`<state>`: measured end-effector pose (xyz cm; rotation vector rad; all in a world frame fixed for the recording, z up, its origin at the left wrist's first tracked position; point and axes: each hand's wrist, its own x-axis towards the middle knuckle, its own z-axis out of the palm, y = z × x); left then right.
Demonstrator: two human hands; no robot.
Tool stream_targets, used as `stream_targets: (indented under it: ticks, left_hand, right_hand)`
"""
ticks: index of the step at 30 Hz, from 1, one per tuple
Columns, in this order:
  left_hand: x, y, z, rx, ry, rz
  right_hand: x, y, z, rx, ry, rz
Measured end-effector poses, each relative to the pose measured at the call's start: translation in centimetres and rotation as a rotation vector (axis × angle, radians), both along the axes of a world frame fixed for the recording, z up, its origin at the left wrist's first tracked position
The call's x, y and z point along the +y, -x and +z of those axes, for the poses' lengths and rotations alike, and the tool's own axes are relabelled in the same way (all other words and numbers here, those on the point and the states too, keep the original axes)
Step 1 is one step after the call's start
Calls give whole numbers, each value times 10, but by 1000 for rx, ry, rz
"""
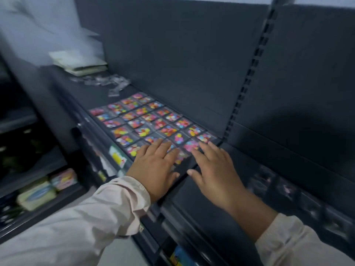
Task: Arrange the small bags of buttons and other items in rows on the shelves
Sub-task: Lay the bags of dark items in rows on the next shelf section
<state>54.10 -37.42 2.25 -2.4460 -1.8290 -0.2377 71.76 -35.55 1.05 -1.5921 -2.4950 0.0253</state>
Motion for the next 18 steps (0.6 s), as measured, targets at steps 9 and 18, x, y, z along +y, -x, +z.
stream_targets:
  ticks: [9,18]
  left_hand:
    - [-7,133,7,-52,-16,261]
    - [24,306,18,-91,-36,303]
  right_hand:
    - [24,131,16,-48,22,253]
    - [68,296,21,14,24,238]
